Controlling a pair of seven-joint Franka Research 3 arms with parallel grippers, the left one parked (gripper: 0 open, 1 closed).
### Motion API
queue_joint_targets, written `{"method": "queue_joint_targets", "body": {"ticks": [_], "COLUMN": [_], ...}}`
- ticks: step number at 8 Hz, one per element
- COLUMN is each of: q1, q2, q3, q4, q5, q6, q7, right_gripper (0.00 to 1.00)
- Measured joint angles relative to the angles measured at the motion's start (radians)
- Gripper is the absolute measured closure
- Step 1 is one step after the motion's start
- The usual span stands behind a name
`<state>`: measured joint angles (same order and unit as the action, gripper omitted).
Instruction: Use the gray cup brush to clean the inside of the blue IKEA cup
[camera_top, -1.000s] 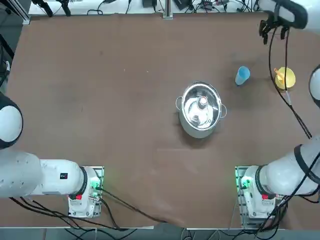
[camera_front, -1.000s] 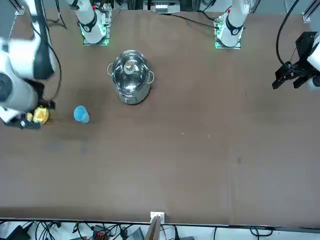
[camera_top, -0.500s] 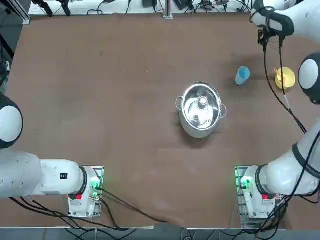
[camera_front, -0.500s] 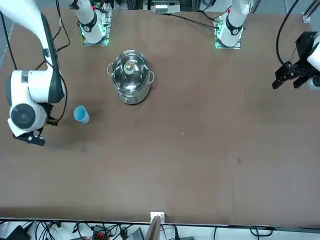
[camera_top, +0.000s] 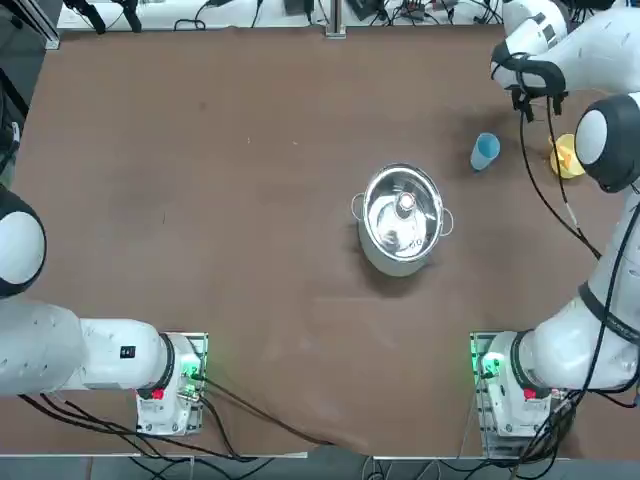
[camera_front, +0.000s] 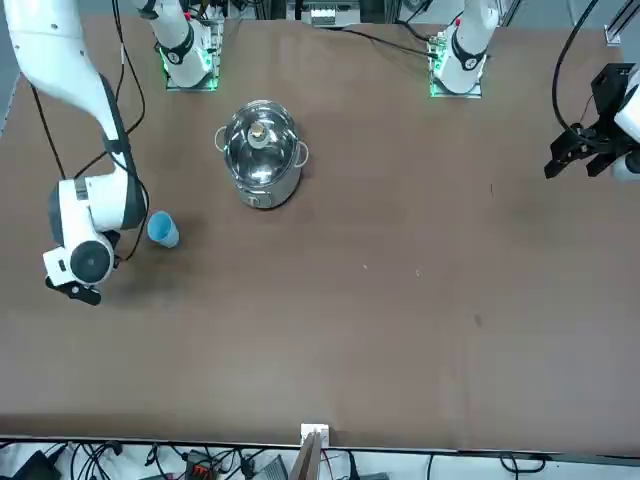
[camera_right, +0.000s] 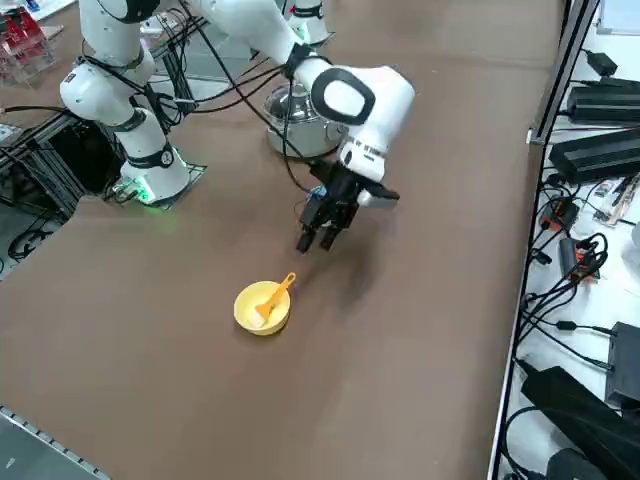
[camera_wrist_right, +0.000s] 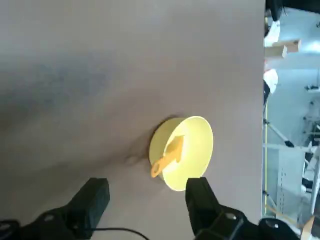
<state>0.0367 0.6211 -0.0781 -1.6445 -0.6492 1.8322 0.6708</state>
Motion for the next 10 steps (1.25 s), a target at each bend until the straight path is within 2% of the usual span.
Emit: {"method": "queue_joint_targets", "body": {"ticks": [2,6,10], "q1": [-0.030,-0.032,-0.032], "q2": [0.017,0.064,0.078], "q3": [-0.003,-0.003,-0.002], "q4": [0.000,-0.018,-0.046], "q5": [-0.017,-0.083,-0.159], "q6": [0.001,0.032,0.038], "q7": [0.043,0.161,0.226], "right_gripper": [0.11,0.17,0.21]}}
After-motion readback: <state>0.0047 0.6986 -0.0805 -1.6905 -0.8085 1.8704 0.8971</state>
